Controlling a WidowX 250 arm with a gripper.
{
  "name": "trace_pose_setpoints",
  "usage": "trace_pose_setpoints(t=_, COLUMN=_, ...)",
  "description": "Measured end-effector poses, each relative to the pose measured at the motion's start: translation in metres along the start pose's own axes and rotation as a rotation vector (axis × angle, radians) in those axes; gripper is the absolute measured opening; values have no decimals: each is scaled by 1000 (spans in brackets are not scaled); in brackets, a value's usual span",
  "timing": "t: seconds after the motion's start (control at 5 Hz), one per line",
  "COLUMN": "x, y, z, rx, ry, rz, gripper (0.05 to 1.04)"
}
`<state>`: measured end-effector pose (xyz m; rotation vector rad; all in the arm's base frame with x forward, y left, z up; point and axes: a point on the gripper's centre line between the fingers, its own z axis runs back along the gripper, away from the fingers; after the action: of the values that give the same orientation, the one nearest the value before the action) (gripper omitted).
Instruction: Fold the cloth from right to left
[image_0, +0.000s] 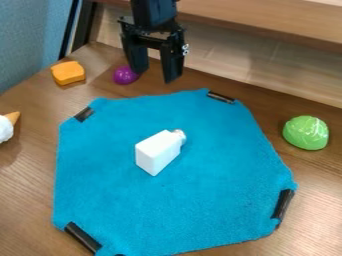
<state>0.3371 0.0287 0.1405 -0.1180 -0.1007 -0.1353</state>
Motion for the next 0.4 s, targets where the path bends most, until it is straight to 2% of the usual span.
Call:
trace_pose_setpoints(t=0.2, x=-2, y=0, z=-12, rx=-9, ry=31, rz=8, gripper=1000)
trace_pose_setpoints(t=0.4, x=-9, y=-39, z=-34, rx=-19, ry=55, rz=-72, gripper=999)
